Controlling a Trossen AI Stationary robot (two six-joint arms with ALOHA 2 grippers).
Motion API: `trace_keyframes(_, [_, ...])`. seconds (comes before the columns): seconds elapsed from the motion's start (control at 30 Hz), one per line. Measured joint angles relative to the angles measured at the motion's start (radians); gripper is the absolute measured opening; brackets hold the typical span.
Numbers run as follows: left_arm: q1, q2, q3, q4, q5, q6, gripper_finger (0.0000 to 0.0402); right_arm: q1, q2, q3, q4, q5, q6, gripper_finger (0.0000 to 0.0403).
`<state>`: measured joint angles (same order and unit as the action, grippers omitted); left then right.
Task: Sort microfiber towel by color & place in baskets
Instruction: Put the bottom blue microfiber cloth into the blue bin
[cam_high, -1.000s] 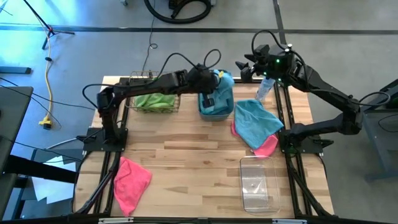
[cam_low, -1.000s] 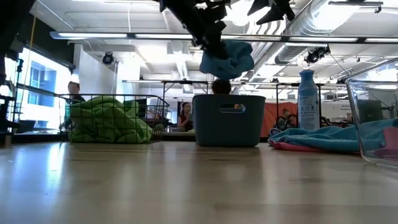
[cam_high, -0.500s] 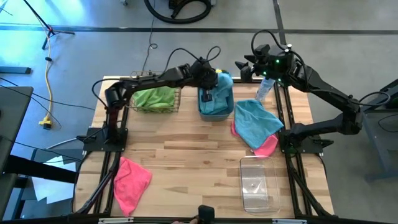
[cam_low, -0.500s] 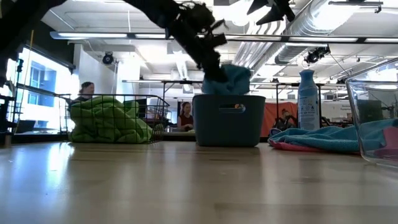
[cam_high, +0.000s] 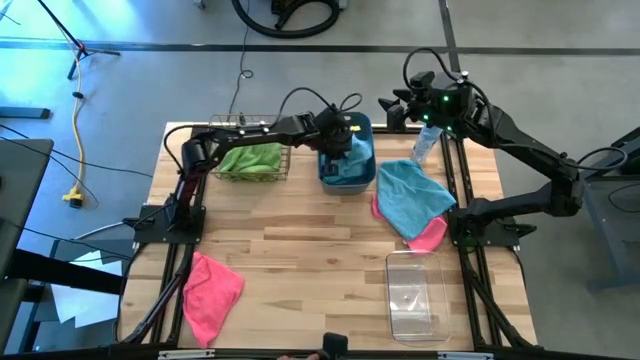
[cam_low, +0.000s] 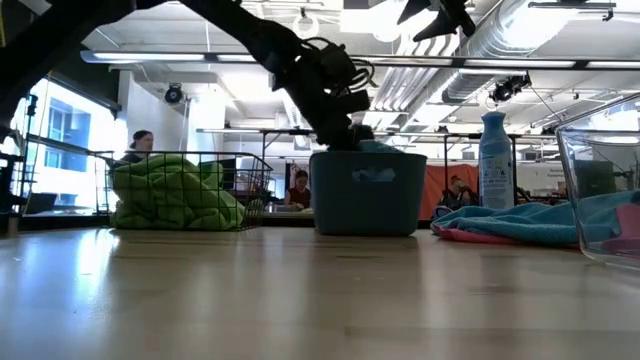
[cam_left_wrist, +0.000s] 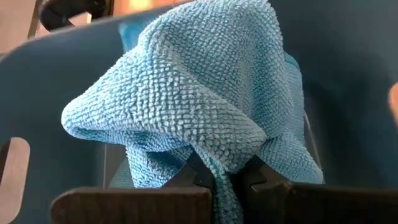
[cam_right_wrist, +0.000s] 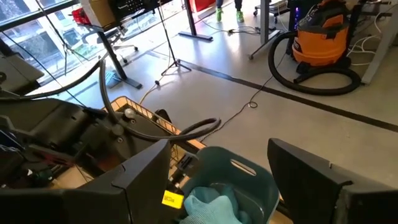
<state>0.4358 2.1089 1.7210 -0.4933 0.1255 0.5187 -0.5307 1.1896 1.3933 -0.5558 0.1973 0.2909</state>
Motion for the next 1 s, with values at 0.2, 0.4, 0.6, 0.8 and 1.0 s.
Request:
trace_keyframes(0.2, [0.000, 0.006, 0.000, 0.025, -0.011, 0.009, 0.0006, 0.000, 0.000, 0.000, -0.006, 0.001, 0.018, 0.0266])
trace_keyframes(0.4, [0.000, 0.006, 0.000, 0.040, -0.033, 0.010, 0.0037, 0.000, 0.000, 0.000, -0.015, 0.002, 0.023, 0.0266])
trace_keyframes(0.6, [-0.005, 0.006, 0.000, 0.037, -0.035, 0.010, 0.0085, 0.000, 0.001, 0.000, -0.034, 0.002, 0.026, 0.0266])
trace_keyframes(0.8, [-0.024, 0.006, 0.000, 0.037, -0.087, -0.012, 0.0163, 0.000, 0.001, 0.000, -0.039, 0.002, 0.051, 0.0266])
trace_keyframes(1.0, [-0.047, 0.006, 0.000, 0.008, -0.225, -0.018, 0.0241, 0.000, 0.001, 0.000, -0.039, 0.002, 0.050, 0.0266])
